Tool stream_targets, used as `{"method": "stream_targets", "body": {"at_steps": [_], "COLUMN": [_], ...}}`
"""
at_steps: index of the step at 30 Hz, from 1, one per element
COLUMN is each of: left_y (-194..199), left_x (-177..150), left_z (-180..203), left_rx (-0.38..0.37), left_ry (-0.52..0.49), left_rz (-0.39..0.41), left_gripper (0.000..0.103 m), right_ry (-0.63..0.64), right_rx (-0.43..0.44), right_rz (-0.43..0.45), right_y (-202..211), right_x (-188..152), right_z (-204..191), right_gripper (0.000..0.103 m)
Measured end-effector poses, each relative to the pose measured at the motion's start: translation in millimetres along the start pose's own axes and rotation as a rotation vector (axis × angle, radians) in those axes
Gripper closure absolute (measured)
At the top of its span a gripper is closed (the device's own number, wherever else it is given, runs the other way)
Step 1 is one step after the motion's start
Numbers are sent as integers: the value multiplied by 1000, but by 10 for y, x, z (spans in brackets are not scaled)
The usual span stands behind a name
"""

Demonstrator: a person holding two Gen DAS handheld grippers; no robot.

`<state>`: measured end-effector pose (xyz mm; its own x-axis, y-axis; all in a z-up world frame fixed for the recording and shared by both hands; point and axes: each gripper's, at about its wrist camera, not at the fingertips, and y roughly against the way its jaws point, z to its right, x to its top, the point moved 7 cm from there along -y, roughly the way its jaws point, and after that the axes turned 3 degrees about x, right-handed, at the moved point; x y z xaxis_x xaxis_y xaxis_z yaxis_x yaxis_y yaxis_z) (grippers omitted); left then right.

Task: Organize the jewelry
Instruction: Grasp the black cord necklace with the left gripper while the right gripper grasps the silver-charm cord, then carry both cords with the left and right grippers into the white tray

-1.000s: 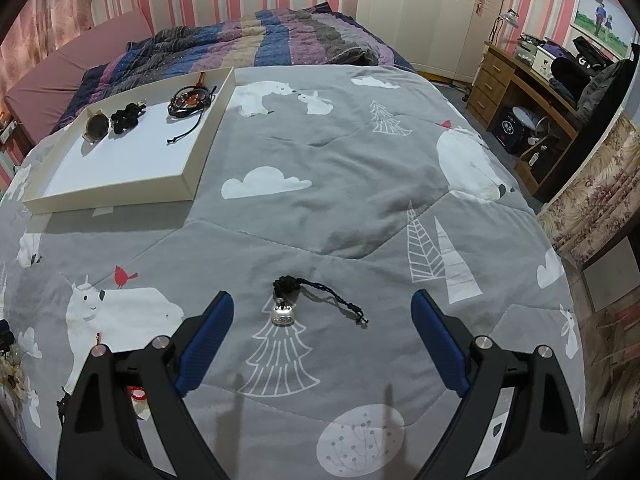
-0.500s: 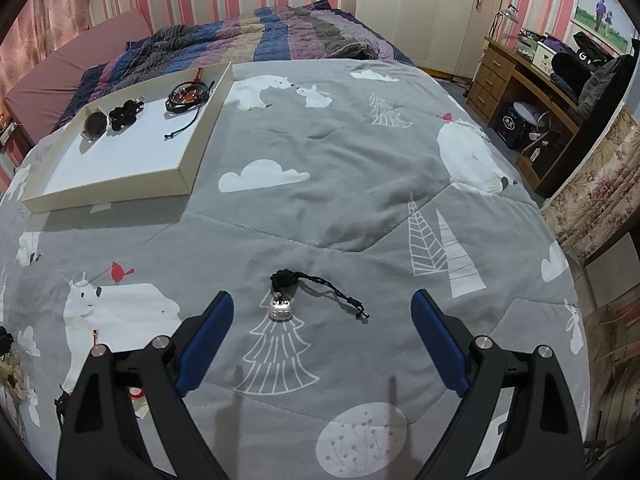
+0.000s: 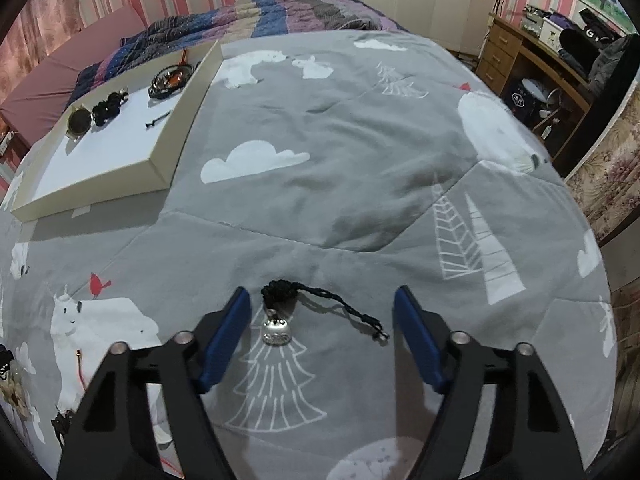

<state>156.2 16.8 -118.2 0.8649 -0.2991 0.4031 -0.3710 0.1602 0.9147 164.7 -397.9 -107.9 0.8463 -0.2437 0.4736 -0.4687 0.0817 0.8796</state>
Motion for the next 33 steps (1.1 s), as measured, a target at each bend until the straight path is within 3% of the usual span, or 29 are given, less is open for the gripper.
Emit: {"method": "stream_targets", "body": {"at_steps": [3, 5, 7, 23, 33], "left_y": [24, 31, 23, 22, 327], "left_x": [11, 25, 45, 603, 1519], "left_z": [-39, -56, -70, -157, 69], "left_rx": [0, 0, 1, -23, -40], "left_ry": [15, 24, 27, 74, 43], "left_rz": [10, 14, 15, 64, 169], "left_gripper": [92, 92, 92, 92, 92], "right_ry": [4, 6, 15, 32, 81], "right_rx": [11, 24, 21, 65, 139], "right_rz": [18, 21, 19, 104, 151], "right_y": [-13, 4, 26, 374, 617], "right_x": [24, 17, 5, 215, 694], "right_z": [-21, -50, -72, -244, -806], "right_gripper": [57, 78, 87, 89, 89]}}
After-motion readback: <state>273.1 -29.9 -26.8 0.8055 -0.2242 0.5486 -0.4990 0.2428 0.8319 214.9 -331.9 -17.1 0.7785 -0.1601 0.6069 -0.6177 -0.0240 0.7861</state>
